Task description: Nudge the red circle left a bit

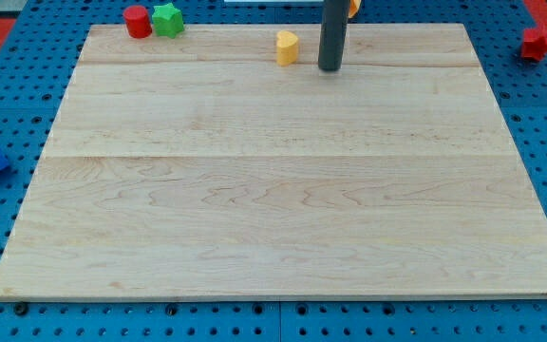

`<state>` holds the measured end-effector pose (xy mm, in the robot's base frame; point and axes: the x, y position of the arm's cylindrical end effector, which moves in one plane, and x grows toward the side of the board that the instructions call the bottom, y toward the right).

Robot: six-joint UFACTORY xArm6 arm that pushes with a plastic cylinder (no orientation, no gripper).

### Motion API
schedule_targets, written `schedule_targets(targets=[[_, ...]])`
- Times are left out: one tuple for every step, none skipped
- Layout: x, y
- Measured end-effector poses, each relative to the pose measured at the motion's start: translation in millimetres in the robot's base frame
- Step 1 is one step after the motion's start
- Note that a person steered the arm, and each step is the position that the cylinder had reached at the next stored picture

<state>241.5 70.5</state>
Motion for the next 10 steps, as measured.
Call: schedule_targets(targets=[[-12, -66], [150, -58], [299, 3], [280, 3], [349, 108], [295, 9], [233, -82], [226, -95], [337, -41], [248, -41]])
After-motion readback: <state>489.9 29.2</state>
